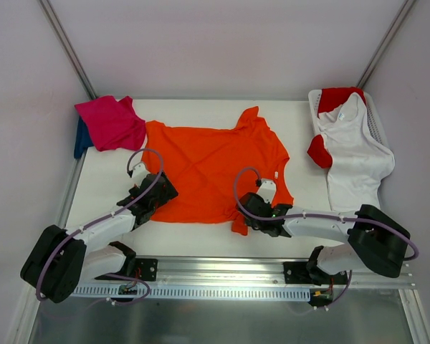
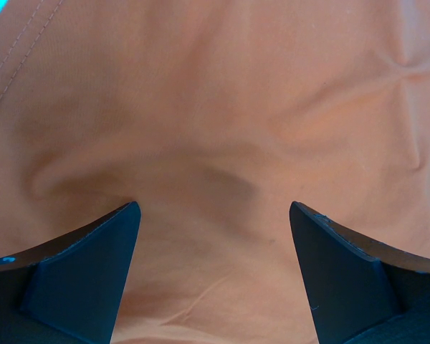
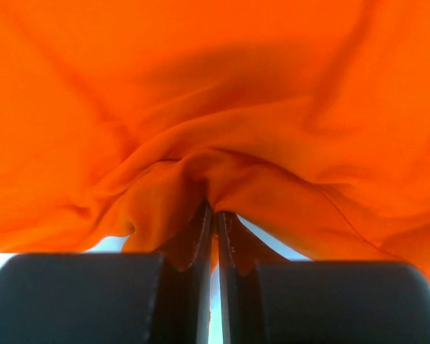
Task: Fold and stack the t-shirts
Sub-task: Fold the tshirt
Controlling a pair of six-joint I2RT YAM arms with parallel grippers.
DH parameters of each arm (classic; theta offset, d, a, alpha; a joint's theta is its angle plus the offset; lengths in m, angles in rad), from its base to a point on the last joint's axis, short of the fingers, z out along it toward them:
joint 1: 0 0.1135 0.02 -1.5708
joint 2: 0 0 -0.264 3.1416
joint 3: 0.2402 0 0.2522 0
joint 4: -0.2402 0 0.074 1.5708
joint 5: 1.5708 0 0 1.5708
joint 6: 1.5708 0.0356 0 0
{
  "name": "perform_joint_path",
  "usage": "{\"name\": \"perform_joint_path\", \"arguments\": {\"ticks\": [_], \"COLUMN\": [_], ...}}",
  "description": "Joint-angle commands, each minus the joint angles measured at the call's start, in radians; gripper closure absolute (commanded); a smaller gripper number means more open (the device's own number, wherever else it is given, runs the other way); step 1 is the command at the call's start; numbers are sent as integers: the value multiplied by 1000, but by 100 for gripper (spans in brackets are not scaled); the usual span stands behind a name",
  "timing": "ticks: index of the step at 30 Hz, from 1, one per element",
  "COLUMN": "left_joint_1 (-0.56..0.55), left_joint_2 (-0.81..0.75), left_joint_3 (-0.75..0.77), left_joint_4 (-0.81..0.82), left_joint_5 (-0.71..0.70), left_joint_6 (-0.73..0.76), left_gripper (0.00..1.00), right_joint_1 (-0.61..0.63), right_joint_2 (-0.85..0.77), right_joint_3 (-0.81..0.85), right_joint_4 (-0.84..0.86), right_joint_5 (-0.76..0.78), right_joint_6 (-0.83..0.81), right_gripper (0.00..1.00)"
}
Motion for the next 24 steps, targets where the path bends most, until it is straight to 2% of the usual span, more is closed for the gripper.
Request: {"name": "perform_joint_path", "arguments": {"ticks": [1, 4, 14, 18, 24], "left_joint_1": [-11, -11, -11, -11, -11], "left_joint_2": [14, 24, 21, -24, -84], "left_joint_3": [31, 34, 80, 103, 80], "left_joint_4": [26, 32, 27, -9, -34], "left_joint_5": [-31, -32, 8, 52, 83], "left_joint_6": [15, 20, 23, 30, 23], "left_gripper": [13, 13, 14, 14, 14], "right_joint_1": [-1, 1, -7, -54, -113], "right_joint_2": [49, 24, -232, -289, -272], "right_joint_3": [-63, -45, 154, 181, 239], "right_joint_4": [-52, -98, -474, -512, -515], "right_joint_5": [-170, -167, -77, -94, -97], "right_joint_6": [24, 18, -103, -151, -223], "right_gripper": [96, 99, 100, 100, 100]}}
